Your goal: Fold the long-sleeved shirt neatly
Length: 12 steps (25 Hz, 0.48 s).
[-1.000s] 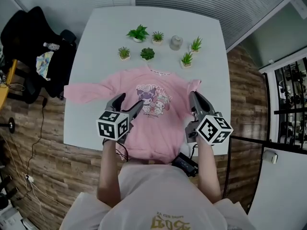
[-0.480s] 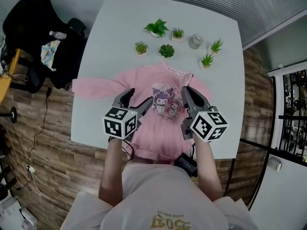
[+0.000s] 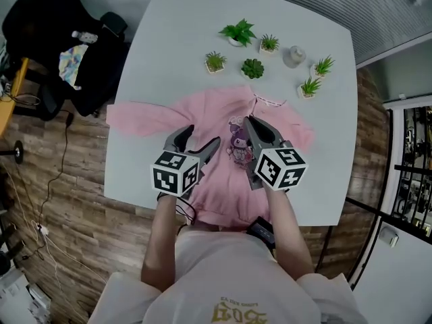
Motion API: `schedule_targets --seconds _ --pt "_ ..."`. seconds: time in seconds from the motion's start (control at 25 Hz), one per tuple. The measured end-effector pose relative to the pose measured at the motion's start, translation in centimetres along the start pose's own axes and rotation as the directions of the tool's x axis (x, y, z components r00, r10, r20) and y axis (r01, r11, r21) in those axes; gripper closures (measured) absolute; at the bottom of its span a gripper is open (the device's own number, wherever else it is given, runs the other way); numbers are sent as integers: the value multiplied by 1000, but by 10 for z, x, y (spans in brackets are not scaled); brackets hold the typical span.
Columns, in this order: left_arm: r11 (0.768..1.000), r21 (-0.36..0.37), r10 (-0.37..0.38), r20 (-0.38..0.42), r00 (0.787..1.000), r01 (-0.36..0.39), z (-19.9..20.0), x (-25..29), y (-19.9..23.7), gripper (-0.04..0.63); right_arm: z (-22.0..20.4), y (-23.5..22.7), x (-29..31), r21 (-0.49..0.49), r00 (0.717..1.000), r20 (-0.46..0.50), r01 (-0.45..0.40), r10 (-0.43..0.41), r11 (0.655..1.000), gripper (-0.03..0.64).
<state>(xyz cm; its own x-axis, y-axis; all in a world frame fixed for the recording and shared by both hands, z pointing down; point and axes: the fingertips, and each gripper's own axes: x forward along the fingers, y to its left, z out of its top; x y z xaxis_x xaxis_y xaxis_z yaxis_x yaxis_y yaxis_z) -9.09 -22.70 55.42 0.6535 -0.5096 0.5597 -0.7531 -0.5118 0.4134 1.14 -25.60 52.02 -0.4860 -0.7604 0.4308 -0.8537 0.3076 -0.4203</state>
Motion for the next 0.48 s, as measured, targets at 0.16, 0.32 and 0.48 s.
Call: schedule_targets --seconds 0.16,0.32,0.48 --pt "1000 -5 -14 -27 1000 13 -11 5 5 253 -32 -5 28 -31 996 -90 12 -15 999 594" --pt "999 -9 -32 -44 999 31 -19 10 8 253 -63 -9 50 -35 982 -188 18 -24 999 592" --pt "998 -27 -50 -63 997 48 -29 13 13 252 -86 -7 61 -28 967 -256 5 -12 1000 578"
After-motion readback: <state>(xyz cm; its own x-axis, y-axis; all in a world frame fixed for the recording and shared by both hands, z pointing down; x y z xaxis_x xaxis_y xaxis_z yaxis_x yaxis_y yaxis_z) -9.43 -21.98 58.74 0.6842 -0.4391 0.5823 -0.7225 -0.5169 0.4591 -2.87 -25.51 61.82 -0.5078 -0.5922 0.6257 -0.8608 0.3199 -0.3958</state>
